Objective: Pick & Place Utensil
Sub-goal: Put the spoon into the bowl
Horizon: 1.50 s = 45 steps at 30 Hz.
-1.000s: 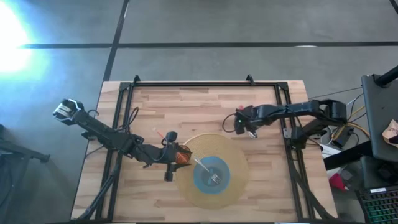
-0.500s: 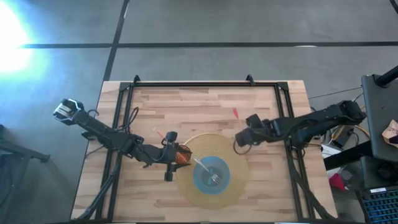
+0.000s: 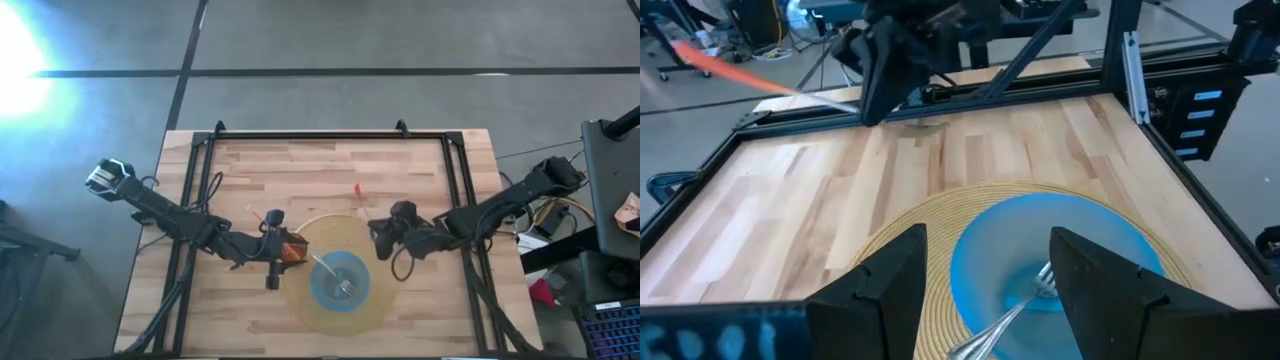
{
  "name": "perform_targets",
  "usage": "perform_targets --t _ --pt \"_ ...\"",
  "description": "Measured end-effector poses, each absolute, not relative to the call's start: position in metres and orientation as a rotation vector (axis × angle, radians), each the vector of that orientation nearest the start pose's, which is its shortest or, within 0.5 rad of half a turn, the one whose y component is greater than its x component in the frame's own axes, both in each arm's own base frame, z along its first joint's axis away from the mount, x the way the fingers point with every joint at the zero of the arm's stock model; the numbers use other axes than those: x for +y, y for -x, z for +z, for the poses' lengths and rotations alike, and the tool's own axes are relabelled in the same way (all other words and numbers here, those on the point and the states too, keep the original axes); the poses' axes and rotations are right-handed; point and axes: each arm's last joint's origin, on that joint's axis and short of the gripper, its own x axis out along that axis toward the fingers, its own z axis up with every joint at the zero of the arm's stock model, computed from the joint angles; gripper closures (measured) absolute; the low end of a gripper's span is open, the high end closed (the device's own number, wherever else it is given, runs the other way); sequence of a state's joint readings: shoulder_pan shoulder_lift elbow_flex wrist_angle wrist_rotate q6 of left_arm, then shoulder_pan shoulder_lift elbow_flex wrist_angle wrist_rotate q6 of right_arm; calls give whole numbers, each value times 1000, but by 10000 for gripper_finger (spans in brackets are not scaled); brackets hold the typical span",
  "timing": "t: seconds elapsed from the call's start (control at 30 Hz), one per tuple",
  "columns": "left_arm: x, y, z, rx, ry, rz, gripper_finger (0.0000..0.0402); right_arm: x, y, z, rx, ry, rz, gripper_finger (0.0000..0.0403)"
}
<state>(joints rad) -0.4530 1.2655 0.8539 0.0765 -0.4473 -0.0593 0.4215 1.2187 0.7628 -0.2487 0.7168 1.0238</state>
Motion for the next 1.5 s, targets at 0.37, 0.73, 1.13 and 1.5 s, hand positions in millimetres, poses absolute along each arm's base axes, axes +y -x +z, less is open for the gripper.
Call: perform_targets --t 0.37,0.73,1.13,1.5 --pt "-110 -255 281 303 -88 3 197 106 -252 236 213 -552 -500 390" --pt "-110 -255 282 298 -86 7 197 125 -290 198 137 -519 -447 390" --pt "-110 -255 280 292 -27 35 197 138 -297 176 148 -514 -414 390" --pt "-113 -258 281 262 20 31 197 151 -292 160 260 -453 -360 390"
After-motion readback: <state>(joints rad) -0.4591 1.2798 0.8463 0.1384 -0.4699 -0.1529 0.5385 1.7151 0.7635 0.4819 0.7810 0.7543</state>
